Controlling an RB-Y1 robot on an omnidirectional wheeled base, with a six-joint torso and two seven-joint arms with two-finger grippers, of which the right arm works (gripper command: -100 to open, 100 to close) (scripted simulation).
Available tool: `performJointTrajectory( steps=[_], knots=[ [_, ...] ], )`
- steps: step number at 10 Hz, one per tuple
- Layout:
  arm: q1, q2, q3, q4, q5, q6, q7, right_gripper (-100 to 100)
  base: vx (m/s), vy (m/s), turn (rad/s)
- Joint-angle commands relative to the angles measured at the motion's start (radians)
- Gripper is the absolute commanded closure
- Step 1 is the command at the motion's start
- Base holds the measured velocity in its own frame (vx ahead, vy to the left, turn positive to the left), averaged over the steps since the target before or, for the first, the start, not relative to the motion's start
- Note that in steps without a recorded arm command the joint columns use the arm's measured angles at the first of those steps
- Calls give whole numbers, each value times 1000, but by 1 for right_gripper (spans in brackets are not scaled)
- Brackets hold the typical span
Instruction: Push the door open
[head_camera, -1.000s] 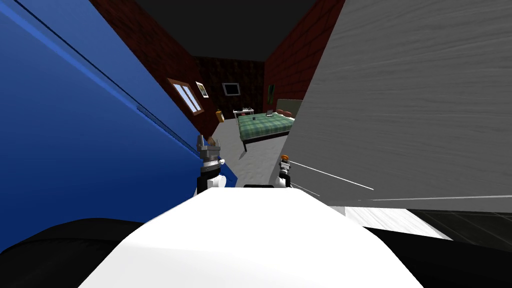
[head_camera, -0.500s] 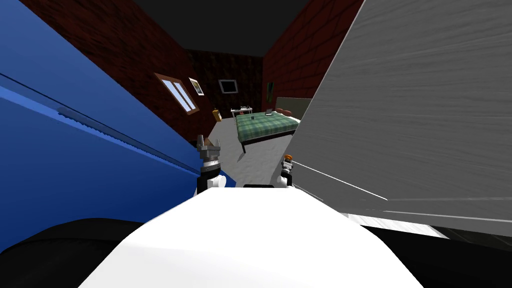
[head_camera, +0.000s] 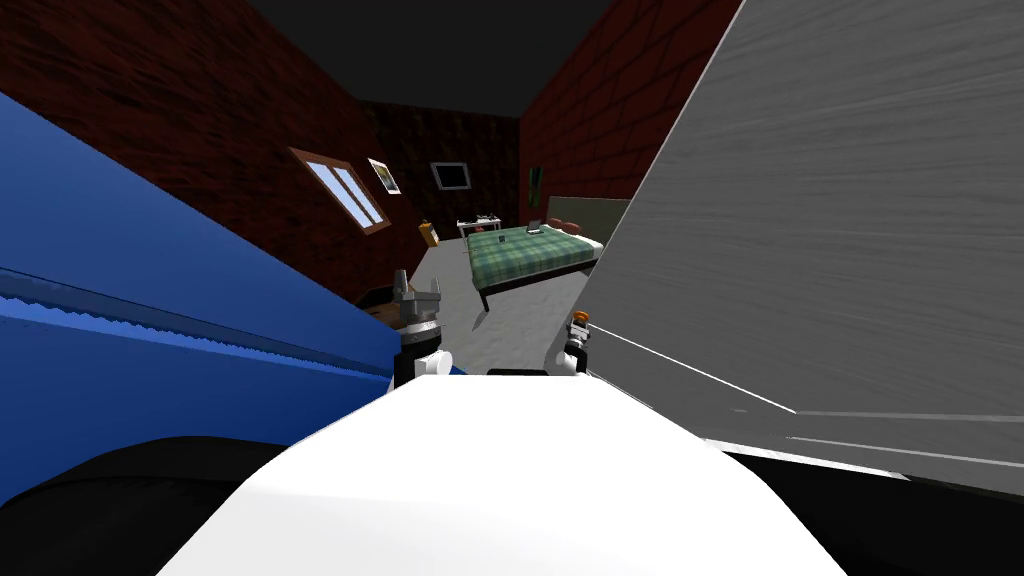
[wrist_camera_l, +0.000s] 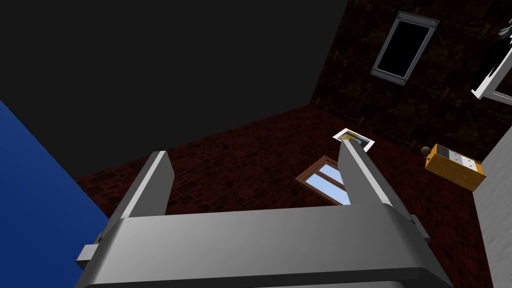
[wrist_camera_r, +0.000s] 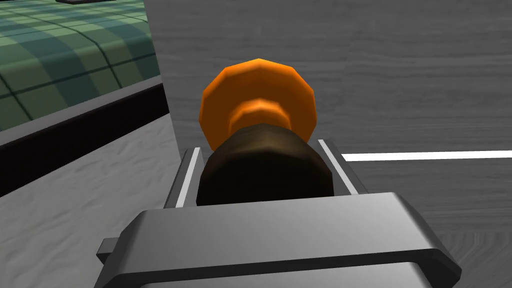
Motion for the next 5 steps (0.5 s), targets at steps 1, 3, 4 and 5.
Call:
performJointTrajectory(
  steps=[1,3,4,5],
  knots=[
    [0,-6,-28,0,-15,-18,0,100,180,4,-65],
    [-1,-3,-42,1,-24,-21,2,100,182,21,-57],
    [-1,-3,-42,1,-24,-21,2,100,164,10,-37],
    [-1,0,-52,2,-31,-23,4,100,159,21,-45]
  ],
)
